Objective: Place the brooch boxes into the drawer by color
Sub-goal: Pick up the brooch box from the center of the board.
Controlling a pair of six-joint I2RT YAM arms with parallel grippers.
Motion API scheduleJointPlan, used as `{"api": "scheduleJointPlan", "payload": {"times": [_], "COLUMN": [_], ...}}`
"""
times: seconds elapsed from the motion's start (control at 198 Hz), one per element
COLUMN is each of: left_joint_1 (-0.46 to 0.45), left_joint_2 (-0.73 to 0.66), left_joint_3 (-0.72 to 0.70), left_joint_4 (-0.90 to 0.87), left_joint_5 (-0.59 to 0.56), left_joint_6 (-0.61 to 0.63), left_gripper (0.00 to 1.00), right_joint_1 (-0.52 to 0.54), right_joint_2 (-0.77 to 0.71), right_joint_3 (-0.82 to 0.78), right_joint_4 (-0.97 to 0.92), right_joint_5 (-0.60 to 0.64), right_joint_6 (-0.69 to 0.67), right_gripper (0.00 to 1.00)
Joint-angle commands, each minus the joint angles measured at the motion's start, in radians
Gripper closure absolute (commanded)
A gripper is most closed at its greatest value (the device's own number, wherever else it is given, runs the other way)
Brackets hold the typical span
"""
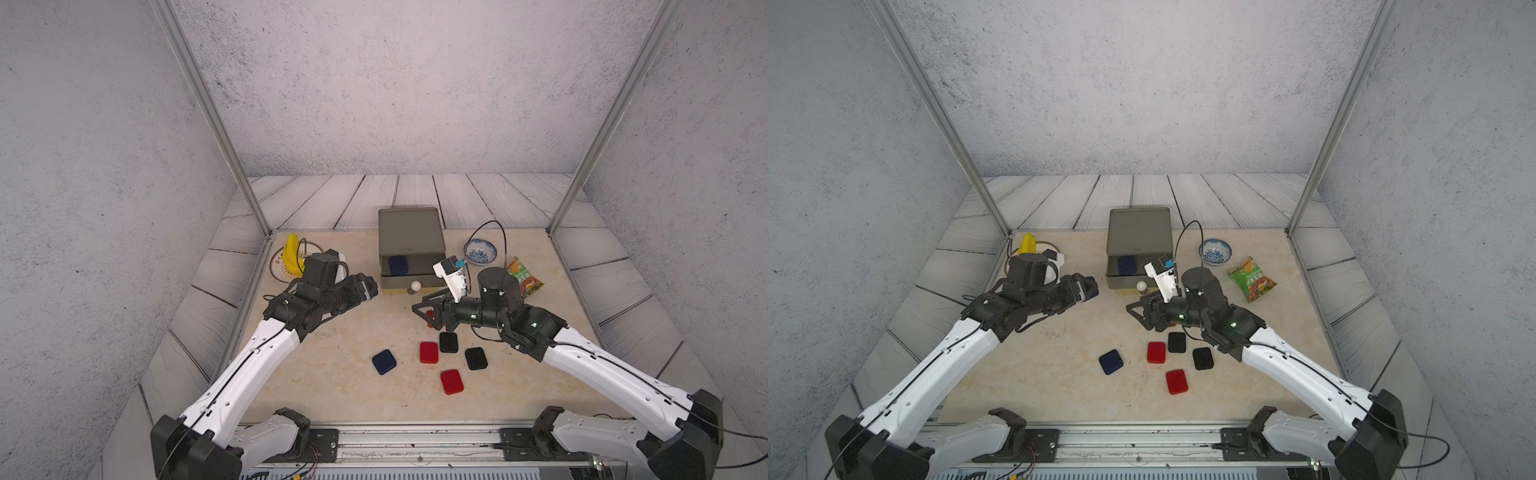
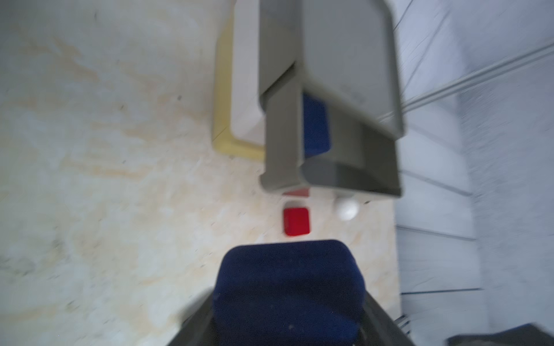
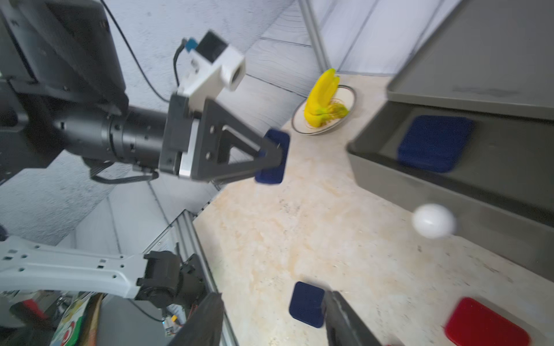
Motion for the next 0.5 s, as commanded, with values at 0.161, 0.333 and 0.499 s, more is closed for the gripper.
{"api": "scheduleJointPlan", "payload": {"times": [0.161, 0.333, 0.499], "left_joint_1": [0.009, 0.013, 0.013], "left_joint_2": [0.071, 0.032, 0.016], "left_joint_3": [0.092, 0.029, 0.019], "left_joint_4": [0.297, 0.370, 0.364], "left_joint_5": [0.167, 0.151, 0.163], "left_joint_6": [-0.251, -0.303, -0.302], "left_gripper": [0.68, 0.68, 0.68], "right_joint_1": [0.039, 0.040, 0.040], "right_joint_2": [0.126, 0.181, 0.230], "right_joint_3": [0.082, 0.130, 0.187], "right_joint_4": [0.132, 0.209, 0.217], "right_joint_5": [0.074, 0.102, 0.158], "right_joint_6": [0.049, 0.035, -0.001], "right_gripper": [0.41, 0.41, 0.42]}}
